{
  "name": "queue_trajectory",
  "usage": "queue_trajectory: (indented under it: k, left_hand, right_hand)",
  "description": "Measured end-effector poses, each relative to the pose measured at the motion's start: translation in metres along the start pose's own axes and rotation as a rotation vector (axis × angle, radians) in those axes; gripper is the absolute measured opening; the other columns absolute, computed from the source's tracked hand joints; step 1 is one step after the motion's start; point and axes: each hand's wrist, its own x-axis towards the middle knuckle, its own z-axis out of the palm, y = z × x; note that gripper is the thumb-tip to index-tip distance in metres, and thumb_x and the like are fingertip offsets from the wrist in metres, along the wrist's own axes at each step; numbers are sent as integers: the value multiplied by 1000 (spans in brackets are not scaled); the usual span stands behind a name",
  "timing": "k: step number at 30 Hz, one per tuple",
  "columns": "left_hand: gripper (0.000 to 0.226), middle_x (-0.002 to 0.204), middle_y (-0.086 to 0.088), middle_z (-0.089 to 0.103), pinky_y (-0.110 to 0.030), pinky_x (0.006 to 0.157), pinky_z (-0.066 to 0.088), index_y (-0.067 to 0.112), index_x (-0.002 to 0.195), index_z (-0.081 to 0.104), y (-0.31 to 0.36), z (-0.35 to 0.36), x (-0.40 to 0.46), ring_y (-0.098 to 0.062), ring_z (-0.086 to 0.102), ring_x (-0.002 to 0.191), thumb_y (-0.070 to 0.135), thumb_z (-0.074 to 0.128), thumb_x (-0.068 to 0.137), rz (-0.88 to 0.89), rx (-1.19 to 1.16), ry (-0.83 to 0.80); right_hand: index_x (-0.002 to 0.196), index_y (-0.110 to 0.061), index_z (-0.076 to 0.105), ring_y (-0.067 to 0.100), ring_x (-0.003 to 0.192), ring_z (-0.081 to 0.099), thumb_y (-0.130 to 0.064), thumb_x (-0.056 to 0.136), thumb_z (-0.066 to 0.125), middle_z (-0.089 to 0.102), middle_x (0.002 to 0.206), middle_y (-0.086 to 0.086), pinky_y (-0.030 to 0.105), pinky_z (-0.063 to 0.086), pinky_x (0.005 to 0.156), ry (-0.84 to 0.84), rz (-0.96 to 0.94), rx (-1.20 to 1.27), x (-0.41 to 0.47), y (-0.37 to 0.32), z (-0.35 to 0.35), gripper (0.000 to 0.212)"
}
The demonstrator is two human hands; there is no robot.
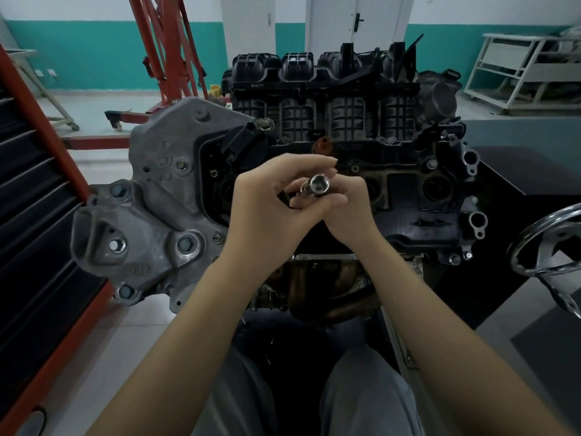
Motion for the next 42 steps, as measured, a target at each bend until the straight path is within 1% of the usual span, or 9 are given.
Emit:
queue_trajectory:
  k: [2, 6, 10, 16, 20, 23, 27, 33, 42]
  left_hand:
    - [28, 93, -2, 73, -33, 86, 56, 8, 101, 71, 0, 1, 0, -12, 70, 93, 6, 80, 75, 2, 40, 69]
    - [35, 103, -4, 72, -35, 93, 54, 6, 116, 65, 0, -2, 1, -13, 68, 102, -3, 69, 82, -40, -97, -1]
    - [41, 111, -9, 70, -36, 97, 51, 2, 123, 59, -1, -5, 1, -17, 65, 110, -11, 62, 84, -34, -106, -138]
    - [32, 94, -3, 73, -31, 85, 57, 7, 103, 71, 2, 0, 1, -10, 70, 91, 6, 81, 73, -35, 42, 67]
    - [38, 103, -6, 72, -33, 93, 54, 4, 115, 66, 2, -1, 0, -13, 69, 102, -7, 71, 79, -57, -71, -13]
    - [39, 106, -10, 71, -35, 95, 53, 3, 117, 63, 2, -4, 1, -17, 67, 106, -11, 67, 80, -70, -122, -98]
    - [36, 94, -2, 73, -32, 86, 56, 7, 103, 69, 4, -2, 2, -11, 70, 92, 5, 84, 69, -51, 14, 24]
    - [34, 99, -3, 73, -36, 91, 55, 11, 108, 67, 3, -4, -1, -14, 69, 99, -5, 73, 78, -31, -76, -29]
    - [29, 92, 0, 73, -29, 84, 57, 10, 99, 72, 3, 0, 1, -8, 70, 90, 6, 81, 73, -38, 25, 78]
  right_hand:
    - [95, -16, 69, 6, 85, 68, 2, 79, 70, 71, 87, -8, 23, 52, 78, 15, -13, -18, 0, -2, 3, 24]
    - [94, -29, 64, -9, 85, 64, -12, 84, 61, 67, 85, -30, 9, 46, 75, -53, -55, -57, -1, -8, 3, 20]
    - [96, -21, 65, -5, 84, 65, -16, 85, 61, 66, 82, -26, 16, 48, 76, -11, -54, -95, -1, -2, 5, 13]
    - [101, -14, 68, 6, 88, 68, 3, 80, 70, 71, 91, -9, 22, 51, 79, 17, -46, -75, 0, 1, 2, 27]
    - [96, -26, 63, -2, 86, 65, -14, 85, 62, 67, 85, -24, 20, 50, 78, -37, -85, -106, -1, -4, 2, 17]
    - [89, -24, 68, 6, 80, 67, -11, 80, 69, 69, 80, -18, 35, 53, 75, 20, -40, -69, -1, 0, 5, 16]
    - [88, -20, 71, 19, 84, 70, -5, 74, 75, 72, 85, -4, 37, 55, 79, 50, -31, 3, 0, 2, 4, 21]
    - [90, -27, 66, -3, 86, 66, -13, 82, 62, 69, 85, -27, 15, 49, 76, -33, -57, -31, -1, -5, 2, 16]
    - [93, -21, 69, 4, 88, 68, -1, 81, 69, 71, 88, -17, 19, 50, 77, 8, -57, -27, 0, -2, 3, 23]
